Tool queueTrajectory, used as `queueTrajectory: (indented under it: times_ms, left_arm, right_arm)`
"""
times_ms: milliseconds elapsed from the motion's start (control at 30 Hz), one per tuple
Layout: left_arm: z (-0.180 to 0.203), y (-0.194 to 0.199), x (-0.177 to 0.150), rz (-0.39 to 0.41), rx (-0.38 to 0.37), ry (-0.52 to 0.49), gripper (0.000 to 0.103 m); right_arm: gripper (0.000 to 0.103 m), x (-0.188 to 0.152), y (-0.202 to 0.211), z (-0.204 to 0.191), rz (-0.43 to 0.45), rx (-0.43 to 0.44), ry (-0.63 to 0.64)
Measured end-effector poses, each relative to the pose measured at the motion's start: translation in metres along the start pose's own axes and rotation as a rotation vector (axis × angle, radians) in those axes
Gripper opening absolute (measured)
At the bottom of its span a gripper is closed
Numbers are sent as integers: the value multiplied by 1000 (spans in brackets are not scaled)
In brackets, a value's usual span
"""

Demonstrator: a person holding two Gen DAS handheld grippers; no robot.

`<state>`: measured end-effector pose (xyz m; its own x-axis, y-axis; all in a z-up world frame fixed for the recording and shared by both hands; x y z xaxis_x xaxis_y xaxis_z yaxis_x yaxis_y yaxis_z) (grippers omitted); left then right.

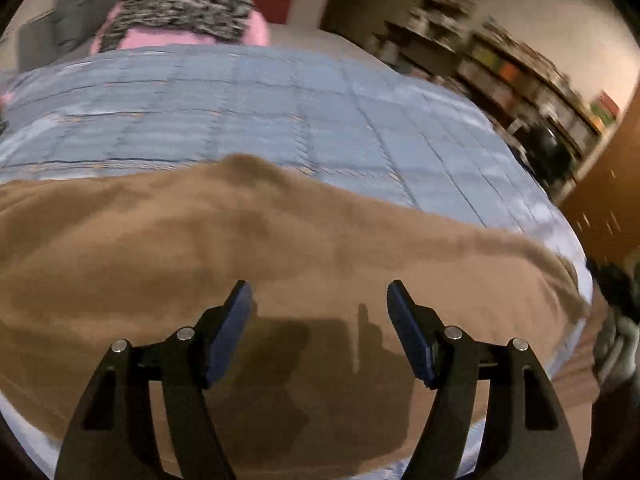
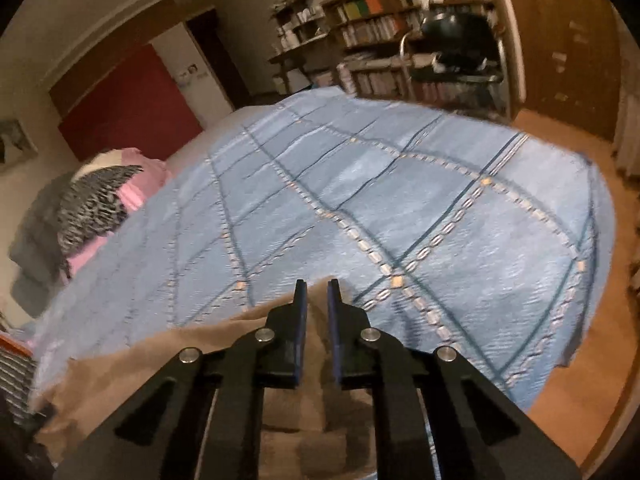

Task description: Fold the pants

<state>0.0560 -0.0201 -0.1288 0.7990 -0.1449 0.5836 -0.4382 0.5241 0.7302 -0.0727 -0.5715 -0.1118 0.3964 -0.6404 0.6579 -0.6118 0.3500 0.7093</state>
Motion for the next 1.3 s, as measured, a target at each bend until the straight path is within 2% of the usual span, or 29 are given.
queueTrajectory:
  times_ms: [33, 67, 133, 167, 333, 467, 500, 533, 567, 633, 867, 967, 1100, 1133, 1167, 1233, 1300]
  left_arm:
    - [12, -7, -4, -23, -11, -27, 71]
    - [18, -11, -7, -35, -12, -50, 71]
    - [33, -19, -12, -54, -6, -106, 71]
    - [43, -22, -16, -64, -3, -140, 71]
    - [71, -35, -27, -107, -43, -211, 72]
    - [83, -51, -37, -154, -59, -243, 72]
    - [84, -53, -40, -160, -53, -252, 74]
    - [86, -56, -43, -162, -47, -267, 76]
    - [88, -57, -44, -162, -42, -277, 77]
    - [90, -58, -47, -165, -34, -296, 77]
    - [89, -53, -51, -189, -46, -319, 77]
    - [91, -52, -58, -196, -40, -359, 77]
    - [89, -48, -63, -196, -44, -364, 77]
    - [88, -47, -63, -196, -46, -358, 77]
    - [88, -47, -63, -197, -48, -354, 77]
    - [87, -45, -63, -203, -55, -348, 77]
    - [87, -42, -62, -210, -66, -339, 77]
  right_arm:
    - [17, 0, -3, 0, -16, 28, -12]
    - [27, 0, -5, -2, -22, 42, -18]
    - [37, -1, -11, -3, -36, 67, -27]
    - [38, -2, -14, -4, -47, 71, -28]
    - [38, -16, -30, -12, -113, 94, 10]
    - [38, -27, -44, -19, -150, 60, 78]
    - [37, -28, -46, -20, -154, 59, 87]
    - [33, -29, -46, -19, -150, 55, 94]
    - [24, -29, -44, -19, -144, 49, 98]
    - [20, -27, -36, -19, -116, 60, 108]
    - [20, -4, 10, -38, 104, -10, 194]
    - [20, 2, -3, -45, 105, -42, 242]
    - [23, -5, -41, -38, 18, -81, 264]
    - [28, -8, -45, -35, 14, -87, 267]
    - [40, -10, -44, -32, 19, -89, 264]
    - [55, -10, -31, -23, 43, -86, 221]
    - [56, -9, -17, -12, 57, -59, 168]
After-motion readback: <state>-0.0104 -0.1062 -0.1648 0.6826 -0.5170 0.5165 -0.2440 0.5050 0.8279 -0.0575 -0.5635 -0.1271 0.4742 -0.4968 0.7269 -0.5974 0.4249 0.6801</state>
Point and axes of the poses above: each gripper's, at about its wrist camera, not at the fingertips, and y roughly against the way its jaws point, z to its right, x to its top, the point moved 3 cm from there along -y, roughly the way its jaws point, and after that the axes turned 9 degrees about -x, right-handed, at the moved point
